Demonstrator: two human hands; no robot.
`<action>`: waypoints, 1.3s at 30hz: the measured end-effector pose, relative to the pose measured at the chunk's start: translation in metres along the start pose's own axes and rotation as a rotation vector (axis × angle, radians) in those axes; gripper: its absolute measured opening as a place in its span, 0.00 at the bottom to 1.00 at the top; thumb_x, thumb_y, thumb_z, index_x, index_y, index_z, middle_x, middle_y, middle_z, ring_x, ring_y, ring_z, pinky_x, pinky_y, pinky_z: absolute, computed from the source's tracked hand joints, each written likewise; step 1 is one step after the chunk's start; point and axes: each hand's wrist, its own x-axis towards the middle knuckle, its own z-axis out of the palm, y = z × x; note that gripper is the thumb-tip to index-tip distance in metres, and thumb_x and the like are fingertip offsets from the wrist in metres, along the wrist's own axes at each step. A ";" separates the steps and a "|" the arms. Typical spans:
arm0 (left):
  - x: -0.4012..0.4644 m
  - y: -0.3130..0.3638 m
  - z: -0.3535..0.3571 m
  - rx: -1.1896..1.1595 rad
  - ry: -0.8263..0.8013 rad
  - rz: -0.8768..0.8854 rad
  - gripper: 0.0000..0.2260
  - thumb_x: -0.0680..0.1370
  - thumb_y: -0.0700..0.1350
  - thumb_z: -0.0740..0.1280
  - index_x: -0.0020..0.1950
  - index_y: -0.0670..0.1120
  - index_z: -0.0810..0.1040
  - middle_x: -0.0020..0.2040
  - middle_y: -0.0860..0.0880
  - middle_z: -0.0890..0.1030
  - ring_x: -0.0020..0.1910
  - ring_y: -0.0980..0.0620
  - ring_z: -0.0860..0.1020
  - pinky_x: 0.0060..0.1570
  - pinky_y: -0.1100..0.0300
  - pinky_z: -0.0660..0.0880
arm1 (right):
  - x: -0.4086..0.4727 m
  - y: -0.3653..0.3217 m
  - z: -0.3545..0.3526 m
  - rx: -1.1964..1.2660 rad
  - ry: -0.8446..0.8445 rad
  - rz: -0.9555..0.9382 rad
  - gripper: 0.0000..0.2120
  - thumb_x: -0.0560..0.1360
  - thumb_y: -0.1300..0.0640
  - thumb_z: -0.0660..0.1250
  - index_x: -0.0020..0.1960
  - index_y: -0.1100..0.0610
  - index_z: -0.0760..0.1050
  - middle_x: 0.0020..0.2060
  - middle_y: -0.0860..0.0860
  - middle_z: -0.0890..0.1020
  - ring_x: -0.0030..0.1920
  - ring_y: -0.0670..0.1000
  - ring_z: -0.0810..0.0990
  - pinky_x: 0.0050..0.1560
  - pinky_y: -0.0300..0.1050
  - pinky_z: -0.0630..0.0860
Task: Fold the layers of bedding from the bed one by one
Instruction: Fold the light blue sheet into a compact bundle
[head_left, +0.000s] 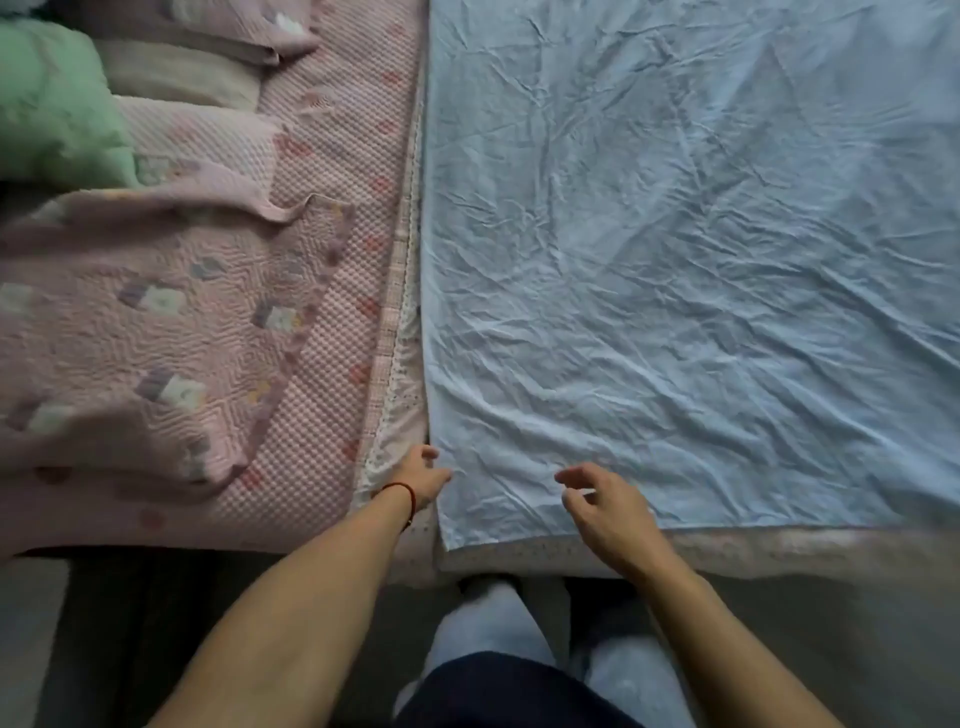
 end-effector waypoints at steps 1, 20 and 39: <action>0.007 0.002 0.002 -0.067 0.034 -0.001 0.19 0.75 0.44 0.71 0.63 0.47 0.69 0.58 0.45 0.77 0.55 0.45 0.77 0.57 0.49 0.77 | 0.000 0.003 0.002 0.005 0.008 0.002 0.13 0.80 0.59 0.64 0.62 0.53 0.80 0.54 0.45 0.82 0.48 0.45 0.79 0.41 0.26 0.68; -0.038 0.055 0.039 0.148 0.248 0.349 0.06 0.77 0.44 0.66 0.44 0.43 0.73 0.37 0.47 0.76 0.38 0.44 0.76 0.34 0.56 0.67 | -0.028 0.028 -0.036 -0.017 0.009 0.040 0.11 0.80 0.57 0.64 0.58 0.47 0.80 0.52 0.46 0.84 0.49 0.40 0.81 0.49 0.37 0.76; -0.200 0.315 0.348 0.521 0.176 0.744 0.13 0.74 0.42 0.67 0.33 0.46 0.67 0.35 0.42 0.77 0.43 0.40 0.79 0.40 0.53 0.72 | 0.009 0.203 -0.256 0.379 0.095 0.017 0.11 0.73 0.50 0.61 0.47 0.53 0.80 0.44 0.56 0.86 0.44 0.59 0.86 0.43 0.61 0.84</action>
